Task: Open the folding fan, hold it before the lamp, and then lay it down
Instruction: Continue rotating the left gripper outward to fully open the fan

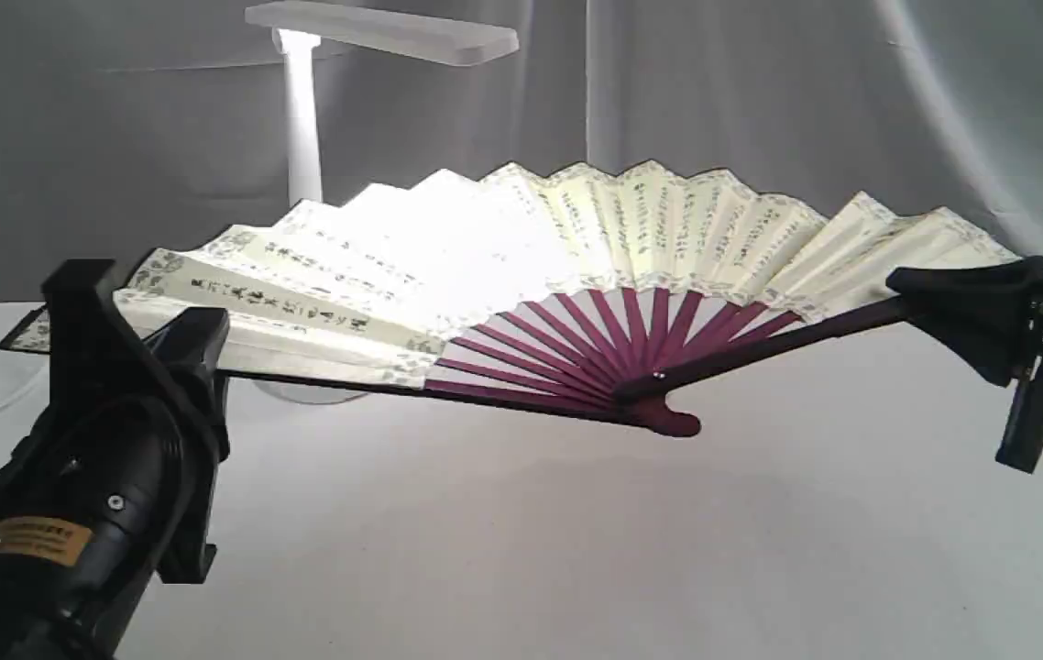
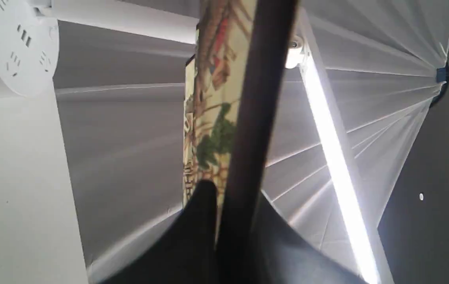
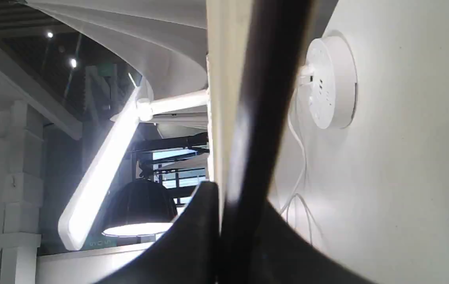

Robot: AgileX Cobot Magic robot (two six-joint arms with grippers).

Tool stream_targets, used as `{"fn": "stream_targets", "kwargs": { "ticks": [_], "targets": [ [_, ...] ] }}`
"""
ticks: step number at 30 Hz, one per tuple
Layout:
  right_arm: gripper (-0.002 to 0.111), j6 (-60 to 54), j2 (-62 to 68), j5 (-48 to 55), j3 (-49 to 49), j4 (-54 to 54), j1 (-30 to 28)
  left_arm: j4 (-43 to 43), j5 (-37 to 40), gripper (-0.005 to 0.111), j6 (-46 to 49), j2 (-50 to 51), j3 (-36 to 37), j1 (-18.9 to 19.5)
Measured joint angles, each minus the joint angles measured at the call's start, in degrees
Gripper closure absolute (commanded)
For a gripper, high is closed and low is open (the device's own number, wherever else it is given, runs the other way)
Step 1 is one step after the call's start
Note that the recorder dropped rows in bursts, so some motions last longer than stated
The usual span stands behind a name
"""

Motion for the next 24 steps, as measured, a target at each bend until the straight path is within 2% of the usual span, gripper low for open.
{"fn": "stream_targets", "kwargs": {
  "ticks": [24],
  "targets": [
    [0.108, 0.92, -5.42, -0.46, 0.0, -0.23, 0.0, -2.38, -0.89, 0.107, -0.39, -0.69, 0.0, 0.0]
  ]
}}
